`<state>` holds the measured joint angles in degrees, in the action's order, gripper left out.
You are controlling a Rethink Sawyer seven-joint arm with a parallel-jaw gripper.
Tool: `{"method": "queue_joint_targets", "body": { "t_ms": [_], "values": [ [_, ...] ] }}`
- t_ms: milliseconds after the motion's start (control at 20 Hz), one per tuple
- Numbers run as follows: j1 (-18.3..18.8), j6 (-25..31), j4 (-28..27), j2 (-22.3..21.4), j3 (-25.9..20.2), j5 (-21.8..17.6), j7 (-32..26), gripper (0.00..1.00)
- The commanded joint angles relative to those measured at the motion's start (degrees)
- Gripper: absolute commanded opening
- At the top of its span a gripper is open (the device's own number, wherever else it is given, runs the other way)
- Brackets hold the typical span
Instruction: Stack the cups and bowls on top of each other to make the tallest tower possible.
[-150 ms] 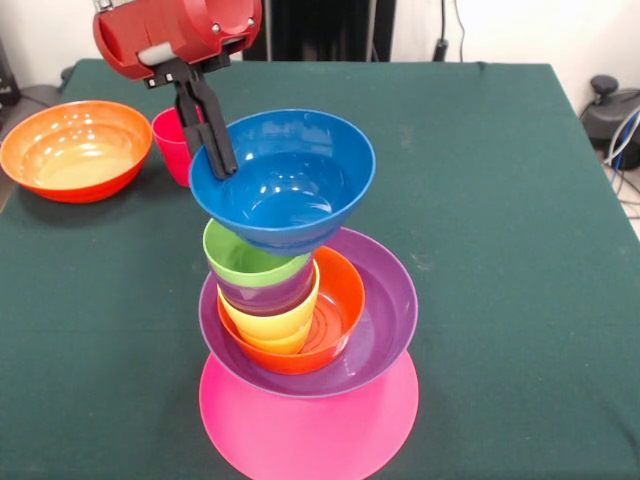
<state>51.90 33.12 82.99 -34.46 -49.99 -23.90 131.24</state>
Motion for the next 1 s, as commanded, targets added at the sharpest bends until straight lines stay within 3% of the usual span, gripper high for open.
{"method": "queue_joint_targets", "body": {
  "t_ms": [50, 1000],
  "values": [
    [-0.77, 3.6, -1.08, 2.89, -0.35, -4.14, -16.0, 0.0],
    [-0.43, 7.0, -4.73, 3.86, -0.32, -4.78, -18.97, 0.0]
  ]
}}
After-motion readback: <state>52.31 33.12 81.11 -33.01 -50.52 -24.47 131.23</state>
